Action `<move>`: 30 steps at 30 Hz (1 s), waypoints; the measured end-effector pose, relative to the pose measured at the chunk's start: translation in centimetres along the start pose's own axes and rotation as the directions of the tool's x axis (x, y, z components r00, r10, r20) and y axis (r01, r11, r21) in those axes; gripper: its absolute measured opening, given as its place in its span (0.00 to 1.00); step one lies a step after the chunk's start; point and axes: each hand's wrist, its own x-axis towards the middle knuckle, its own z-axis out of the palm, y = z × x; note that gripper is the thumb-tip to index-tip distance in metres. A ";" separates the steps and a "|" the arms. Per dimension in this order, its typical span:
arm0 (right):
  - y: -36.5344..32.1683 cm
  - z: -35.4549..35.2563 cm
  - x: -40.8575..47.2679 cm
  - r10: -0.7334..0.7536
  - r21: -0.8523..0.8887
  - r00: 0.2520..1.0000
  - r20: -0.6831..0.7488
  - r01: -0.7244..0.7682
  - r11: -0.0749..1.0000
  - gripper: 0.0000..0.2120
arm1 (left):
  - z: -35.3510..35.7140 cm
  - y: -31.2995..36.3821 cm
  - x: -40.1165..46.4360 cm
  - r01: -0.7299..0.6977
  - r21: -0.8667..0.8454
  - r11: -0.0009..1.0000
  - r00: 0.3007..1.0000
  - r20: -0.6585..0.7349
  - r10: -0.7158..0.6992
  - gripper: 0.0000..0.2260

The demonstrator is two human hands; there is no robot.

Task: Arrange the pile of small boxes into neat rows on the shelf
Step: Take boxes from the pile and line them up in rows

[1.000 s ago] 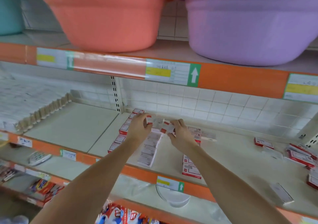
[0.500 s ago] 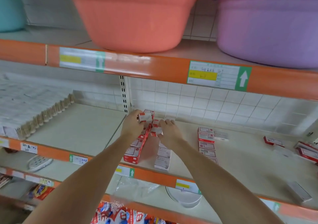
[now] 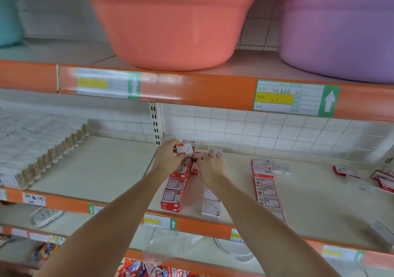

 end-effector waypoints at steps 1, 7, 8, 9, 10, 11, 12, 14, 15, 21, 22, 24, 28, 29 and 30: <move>-0.1 0.0 0.0 -0.008 -0.008 1.000 -0.008 0.008 1.000 0.13 | 0.0 -0.1 0.1 -0.006 0.000 1.000 1.000 0.001 0.006 0.14; -0.4 0.0 0.3 0.004 -0.018 0.999 -0.037 -0.004 1.000 0.15 | 0.2 -0.5 0.4 -0.005 0.008 1.000 1.000 0.000 0.005 0.16; -0.4 0.2 0.5 0.017 -0.015 0.999 -0.042 -0.018 1.000 0.15 | 0.2 -0.6 0.4 -0.004 0.008 1.000 1.000 0.001 0.004 0.17; -0.4 0.3 0.6 0.029 -0.012 0.999 -0.044 -0.029 0.999 0.16 | 0.1 -0.5 0.4 -0.005 0.006 1.000 1.000 0.002 0.005 0.17; -0.3 0.4 0.6 0.035 -0.010 0.998 -0.047 -0.035 0.999 0.17 | 0.1 -0.5 0.3 -0.006 0.004 1.000 1.000 0.003 0.006 0.18; -0.3 0.4 0.6 0.034 -0.009 0.998 -0.053 -0.034 0.999 0.17 | 0.0 -0.4 0.3 -0.011 0.002 1.000 1.000 0.003 0.011 0.18; -0.2 0.5 0.6 0.026 -0.009 0.998 -0.065 -0.027 1.000 0.18 | 0.0 -0.5 0.3 -0.016 0.000 1.000 1.000 0.006 0.016 0.17; -0.2 0.5 0.5 0.012 0.008 0.996 -0.084 -0.011 1.000 0.17 | -0.2 -0.3 0.1 -0.023 -0.009 1.000 1.000 0.016 0.023 0.16; -0.1 0.4 0.4 0.002 0.011 0.996 -0.086 -0.001 1.000 0.16 | -0.3 -0.1 -0.1 -0.028 -0.014 1.000 0.999 0.016 0.028 0.15; 1.7 0.3 0.2 -0.011 0.265 0.990 -0.139 0.048 0.963 0.13 | -0.5 2.1 -0.7 -0.101 -0.020 0.995 0.995 -0.006 0.101 0.13; 2.0 0.1 0.1 0.028 0.350 0.982 -0.188 0.040 0.936 0.12 | -0.4 2.5 -0.7 -0.117 -0.030 0.993 0.993 -0.007 0.117 0.13; 2.4 -0.9 -0.3 0.126 0.537 0.969 -0.211 0.008 0.843 0.11 | -0.2 3.1 -0.9 -0.132 -0.032 0.991 0.991 0.006 0.132 0.14; 2.6 -4.1 -1.2 0.249 0.837 0.968 0.031 -0.161 0.523 0.10 | 0.9 3.9 -1.1 -0.161 -0.023 0.987 0.986 0.030 0.161 0.14; 2.7 -4.3 -1.2 0.247 0.864 0.966 0.076 -0.188 0.468 0.10 | 1.3 4.1 -1.2 -0.175 -0.020 0.984 0.984 0.036 0.175 0.14; 2.8 -4.3 -1.3 0.240 0.879 0.965 0.108 -0.205 0.431 0.10 | 1.6 4.4 -1.3 -0.181 -0.016 0.983 0.982 0.044 0.182 0.13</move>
